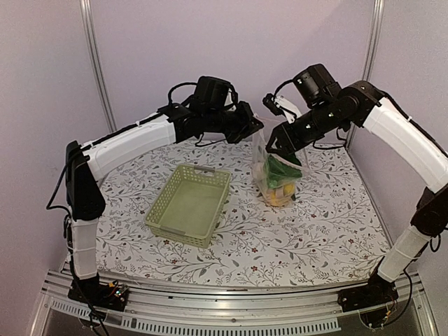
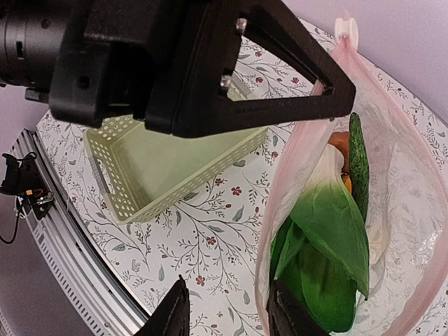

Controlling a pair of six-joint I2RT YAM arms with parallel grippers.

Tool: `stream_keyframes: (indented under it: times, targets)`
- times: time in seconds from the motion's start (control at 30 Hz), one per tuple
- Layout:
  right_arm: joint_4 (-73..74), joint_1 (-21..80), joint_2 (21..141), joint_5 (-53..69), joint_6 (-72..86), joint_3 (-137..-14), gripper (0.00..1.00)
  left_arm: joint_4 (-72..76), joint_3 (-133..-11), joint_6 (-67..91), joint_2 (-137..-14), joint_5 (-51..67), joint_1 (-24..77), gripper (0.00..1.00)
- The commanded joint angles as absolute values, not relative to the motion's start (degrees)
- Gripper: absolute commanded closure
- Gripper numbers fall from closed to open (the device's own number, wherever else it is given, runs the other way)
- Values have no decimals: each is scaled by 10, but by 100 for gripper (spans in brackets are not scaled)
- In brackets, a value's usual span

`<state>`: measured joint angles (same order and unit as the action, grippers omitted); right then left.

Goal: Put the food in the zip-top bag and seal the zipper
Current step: Pass from the left arm to the right, then move the zipper food storage bag to the center of the board.

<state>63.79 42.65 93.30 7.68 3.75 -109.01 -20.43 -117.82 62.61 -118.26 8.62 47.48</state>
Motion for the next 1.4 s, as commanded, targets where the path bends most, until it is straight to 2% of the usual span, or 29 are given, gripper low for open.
stream_keyframes:
  times: [0.0, 0.17, 0.3, 0.37, 0.43, 0.5, 0.6, 0.7, 0.8, 0.93, 1.0, 1.2, 1.37]
  targets:
    - [614, 437, 965, 42, 6, -1100, 62, -194, -1194, 626, -1176, 95, 471, 100]
    - [608, 449, 984, 4, 6, -1097, 65, -199, -1192, 623, -1171, 93, 469, 100]
    - [598, 451, 992, -47, 6, -1098, 84, -199, -1186, 622, -1166, 91, 468, 99]
    - [588, 451, 987, -59, 6, -1090, 94, -200, -1185, 622, -1163, 91, 466, 92]
    - [593, 450, 984, -69, 6, -1096, 100, -204, -1184, 613, -1157, 95, 462, 79]
    - [600, 451, 973, -70, 10, -1106, 100, -201, -1186, 568, -1145, 110, 456, 70]
    - [607, 451, 933, -53, 15, -1106, 100, -200, -1169, 408, -1100, 117, 457, 59]
    - [616, 451, 896, -11, 15, -1094, 100, -174, -1075, 272, -1017, 112, 461, 46]
    - [620, 451, 855, 59, 13, -1068, 100, -136, -943, 181, -931, 145, 456, 40]
    - [617, 450, 811, 179, -4, -1011, 100, -58, -789, 118, -841, 204, 456, 36]
    - [622, 450, 792, 210, -13, -979, 100, -20, -730, 123, -824, 231, 456, 31]
    - [637, 451, 767, 242, -4, -899, 100, -24, -718, 145, -874, 308, 456, 29]
    - [677, 451, 781, 213, 45, -866, 100, 1, -718, 168, -895, 292, 457, 30]
